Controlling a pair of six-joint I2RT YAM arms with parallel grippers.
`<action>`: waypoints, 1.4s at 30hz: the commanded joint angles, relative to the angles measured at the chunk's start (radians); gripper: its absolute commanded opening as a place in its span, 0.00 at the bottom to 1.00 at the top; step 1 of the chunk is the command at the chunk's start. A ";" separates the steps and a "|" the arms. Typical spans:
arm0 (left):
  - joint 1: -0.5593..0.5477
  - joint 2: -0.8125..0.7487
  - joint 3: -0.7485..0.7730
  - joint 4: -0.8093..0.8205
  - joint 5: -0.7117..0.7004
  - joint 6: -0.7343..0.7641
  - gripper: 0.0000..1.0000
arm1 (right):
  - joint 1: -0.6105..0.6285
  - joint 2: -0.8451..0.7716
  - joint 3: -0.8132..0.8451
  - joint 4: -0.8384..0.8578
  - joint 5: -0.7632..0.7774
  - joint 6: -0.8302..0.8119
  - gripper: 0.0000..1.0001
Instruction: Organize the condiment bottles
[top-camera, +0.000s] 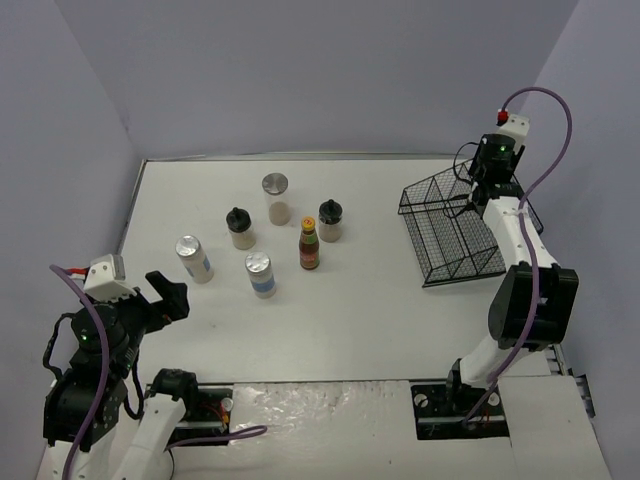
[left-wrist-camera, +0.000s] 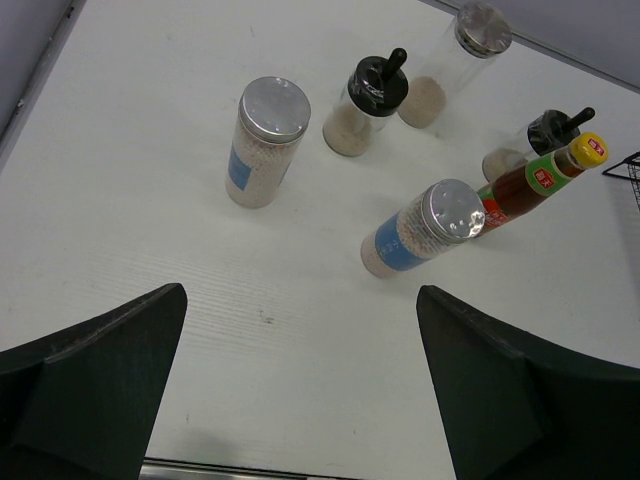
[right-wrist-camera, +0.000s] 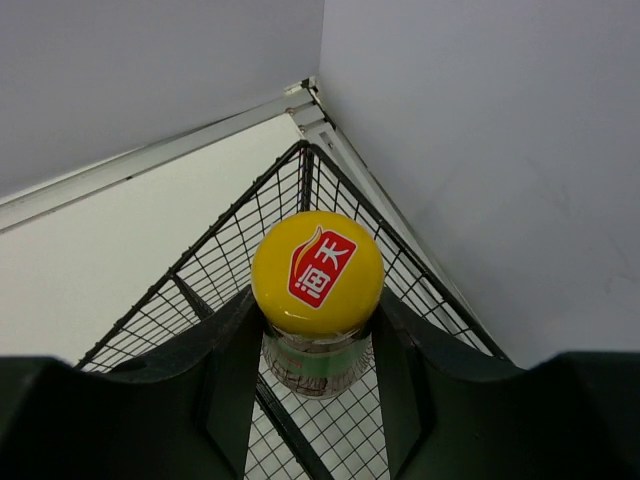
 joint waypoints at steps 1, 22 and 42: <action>-0.004 0.005 0.003 0.044 0.020 -0.025 0.97 | -0.007 -0.007 0.009 0.251 0.032 0.033 0.00; -0.004 0.001 -0.024 0.046 0.035 -0.040 0.97 | -0.010 0.064 -0.064 0.251 0.025 0.068 0.42; -0.004 0.028 0.004 0.043 0.036 -0.027 0.97 | -0.007 -0.128 0.031 0.014 -0.186 0.049 0.83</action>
